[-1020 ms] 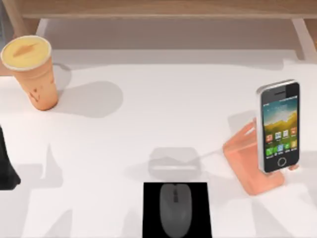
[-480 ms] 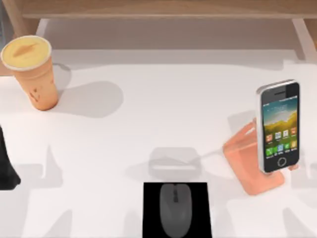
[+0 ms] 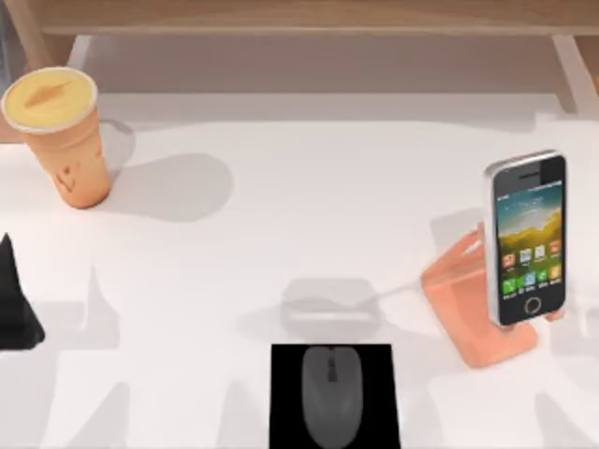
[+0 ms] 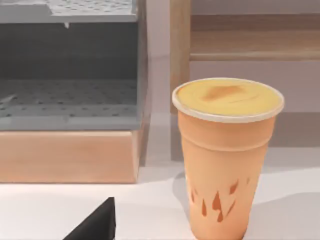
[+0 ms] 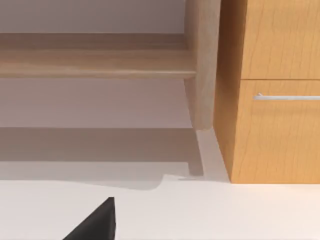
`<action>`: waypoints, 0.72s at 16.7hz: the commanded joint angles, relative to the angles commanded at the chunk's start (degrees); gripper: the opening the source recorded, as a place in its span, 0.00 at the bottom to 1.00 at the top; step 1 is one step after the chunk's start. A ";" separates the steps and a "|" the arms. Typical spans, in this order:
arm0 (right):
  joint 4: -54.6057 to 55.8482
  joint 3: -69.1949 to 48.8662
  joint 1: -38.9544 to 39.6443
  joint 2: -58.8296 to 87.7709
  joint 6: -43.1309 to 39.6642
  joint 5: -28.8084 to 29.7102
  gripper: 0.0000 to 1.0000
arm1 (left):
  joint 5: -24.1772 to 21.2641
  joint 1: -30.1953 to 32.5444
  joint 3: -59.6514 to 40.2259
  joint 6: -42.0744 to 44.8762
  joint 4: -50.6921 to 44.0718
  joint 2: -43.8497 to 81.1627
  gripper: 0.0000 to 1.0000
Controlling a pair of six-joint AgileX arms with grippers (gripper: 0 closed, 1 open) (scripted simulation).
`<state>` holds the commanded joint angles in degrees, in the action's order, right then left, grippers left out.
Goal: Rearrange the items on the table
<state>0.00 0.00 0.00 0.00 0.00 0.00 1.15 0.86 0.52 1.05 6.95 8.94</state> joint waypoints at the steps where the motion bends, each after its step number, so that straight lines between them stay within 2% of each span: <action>1: 0.00 0.00 0.00 0.00 0.00 0.00 1.00 | 0.30 0.36 0.05 0.37 2.58 3.61 1.00; 5: 0.00 0.00 0.00 0.00 0.00 0.00 1.00 | 1.28 2.07 -0.41 1.73 15.22 23.91 1.00; 12: 0.00 0.00 0.00 0.00 0.00 0.00 1.00 | 1.61 4.12 -5.98 1.70 41.02 69.84 1.00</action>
<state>0.00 0.00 0.00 0.00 0.00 0.00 2.76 4.99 -5.46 2.75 47.97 78.79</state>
